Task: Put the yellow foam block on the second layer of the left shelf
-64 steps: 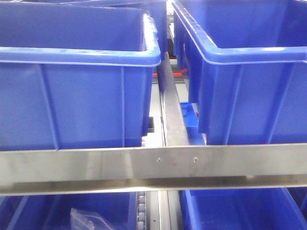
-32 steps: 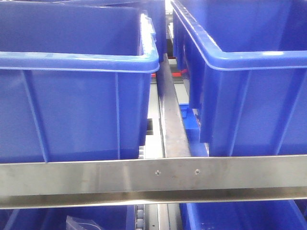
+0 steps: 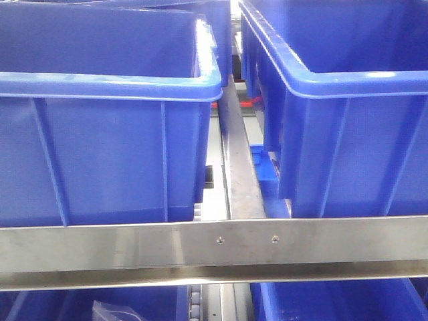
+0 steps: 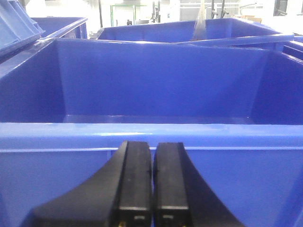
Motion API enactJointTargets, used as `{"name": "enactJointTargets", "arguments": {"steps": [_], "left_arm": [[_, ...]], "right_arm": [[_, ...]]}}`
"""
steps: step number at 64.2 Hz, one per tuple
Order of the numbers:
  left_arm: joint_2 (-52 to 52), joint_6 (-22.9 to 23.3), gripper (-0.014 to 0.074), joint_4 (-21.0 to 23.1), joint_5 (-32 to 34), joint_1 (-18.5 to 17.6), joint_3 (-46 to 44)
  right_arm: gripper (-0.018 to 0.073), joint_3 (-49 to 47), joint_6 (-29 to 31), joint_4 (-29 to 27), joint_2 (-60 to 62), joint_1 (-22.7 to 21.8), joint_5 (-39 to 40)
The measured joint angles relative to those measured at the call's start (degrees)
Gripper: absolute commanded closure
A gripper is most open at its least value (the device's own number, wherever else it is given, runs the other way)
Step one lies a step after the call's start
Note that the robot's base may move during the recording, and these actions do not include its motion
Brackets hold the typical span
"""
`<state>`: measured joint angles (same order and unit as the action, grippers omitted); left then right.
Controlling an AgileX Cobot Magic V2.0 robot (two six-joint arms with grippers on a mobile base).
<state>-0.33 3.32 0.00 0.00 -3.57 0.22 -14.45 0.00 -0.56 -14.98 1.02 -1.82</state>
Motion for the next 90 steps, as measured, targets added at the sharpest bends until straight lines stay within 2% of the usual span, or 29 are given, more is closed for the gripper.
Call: {"name": "enactJointTargets", "arguments": {"steps": [27, 41, 71, 90], "left_arm": [[0.0, 0.0, 0.0472, 0.0, 0.0, 0.0, 0.0], [0.0, 0.0, 0.0472, 0.0, 0.0, 0.0, 0.0], [0.0, 0.0, 0.0472, 0.0, 0.0, 0.0, 0.0], [0.0, 0.0, 0.0472, 0.0, 0.0, 0.0, 0.0]], "right_arm": [[0.0042, -0.4, 0.0, 0.0, -0.9, 0.0, -0.3], [0.0042, -6.0, 0.0, 0.1, -10.1, 0.0, -0.8], [0.0042, -16.6, 0.0, 0.6, -35.4, 0.0, 4.6], [0.0042, -16.8, 0.0, 0.6, -38.6, 0.0, 7.1]]}}
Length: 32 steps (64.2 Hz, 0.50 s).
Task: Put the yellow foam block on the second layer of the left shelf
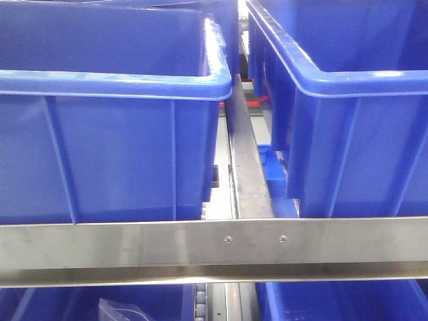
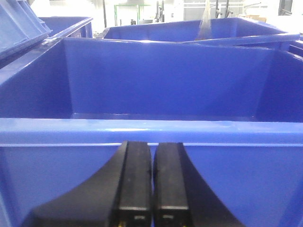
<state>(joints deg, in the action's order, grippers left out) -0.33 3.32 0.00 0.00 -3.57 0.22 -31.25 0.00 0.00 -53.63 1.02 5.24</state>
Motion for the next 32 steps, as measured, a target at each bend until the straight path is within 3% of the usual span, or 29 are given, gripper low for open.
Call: {"name": "enactJointTargets", "arguments": {"steps": [7, 13, 32], "left_arm": [[0.0, 0.0, 0.0472, 0.0, 0.0, 0.0, 0.0], [0.0, 0.0, 0.0472, 0.0, 0.0, 0.0, 0.0], [0.0, 0.0, 0.0472, 0.0, 0.0, 0.0, 0.0]], "right_arm": [[0.0008, 0.0, 0.0, 0.0, 0.0, 0.0, -0.4], [-0.0087, 0.0, -0.8, 0.0, 0.0, 0.0, -1.0], [-0.0076, 0.0, -3.5, 0.0, 0.0, 0.0, -1.4]]}}
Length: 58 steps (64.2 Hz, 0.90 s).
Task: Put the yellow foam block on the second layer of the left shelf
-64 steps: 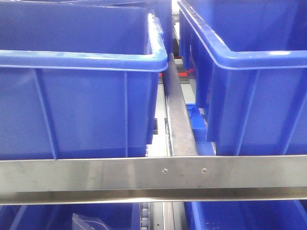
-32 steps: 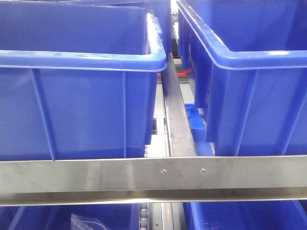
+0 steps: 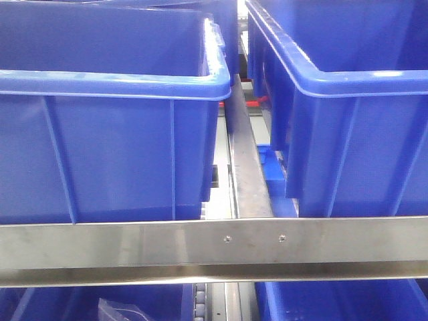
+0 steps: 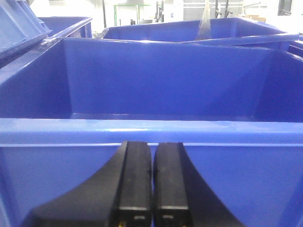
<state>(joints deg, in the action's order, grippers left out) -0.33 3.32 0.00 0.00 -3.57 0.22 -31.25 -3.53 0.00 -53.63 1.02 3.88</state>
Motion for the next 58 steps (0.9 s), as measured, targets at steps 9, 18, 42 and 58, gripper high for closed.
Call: {"name": "enactJointTargets", "arguments": {"steps": [9, 18, 42, 58], "left_arm": [[0.0, 0.0, 0.0472, 0.0, 0.0, 0.0, 0.0], [0.0, 0.0, 0.0472, 0.0, 0.0, 0.0, 0.0], [0.0, 0.0, 0.0472, 0.0, 0.0, 0.0, 0.0], [0.0, 0.0, 0.0472, 0.0, 0.0, 0.0, 0.0]], "right_arm": [[-0.0072, 0.0, -0.3, 0.0, 0.1, 0.0, -0.1], [-0.0054, -0.2, -0.3, 0.0, 1.7, 0.0, -0.5], [0.0505, -0.7, -0.3, 0.0, 9.0, 0.0, -1.6], [0.0505, 0.0, 0.2, 0.0, 15.3, 0.0, -4.3]]}}
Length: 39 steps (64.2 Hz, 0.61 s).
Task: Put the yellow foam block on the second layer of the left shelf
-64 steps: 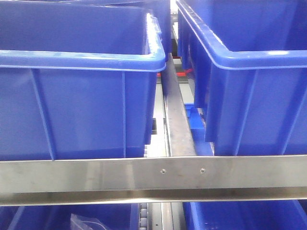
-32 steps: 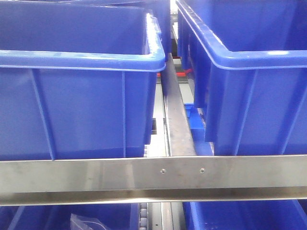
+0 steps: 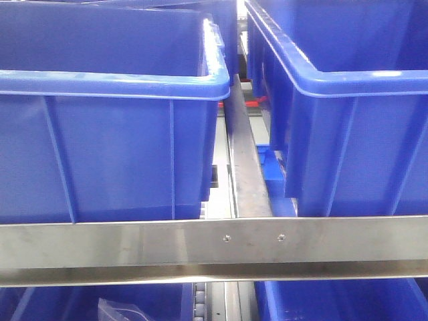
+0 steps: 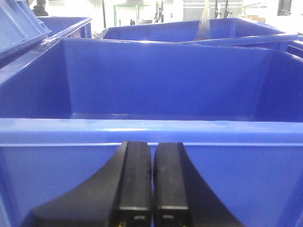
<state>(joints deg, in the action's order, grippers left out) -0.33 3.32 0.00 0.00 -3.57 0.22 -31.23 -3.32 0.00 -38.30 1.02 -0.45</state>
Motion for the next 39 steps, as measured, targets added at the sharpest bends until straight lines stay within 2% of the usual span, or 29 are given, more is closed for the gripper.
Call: {"name": "enactJointTargets", "arguments": {"steps": [24, 39], "left_arm": [[0.0, 0.0, 0.0472, 0.0, 0.0, 0.0, 0.0], [0.0, 0.0, 0.0472, 0.0, 0.0, 0.0, 0.0]], "right_arm": [[0.0505, 15.4, 1.1, 0.0, 23.1, 0.0, 0.5], [0.0505, 20.4, 1.2, 0.0, 32.1, 0.0, -4.8]]}}
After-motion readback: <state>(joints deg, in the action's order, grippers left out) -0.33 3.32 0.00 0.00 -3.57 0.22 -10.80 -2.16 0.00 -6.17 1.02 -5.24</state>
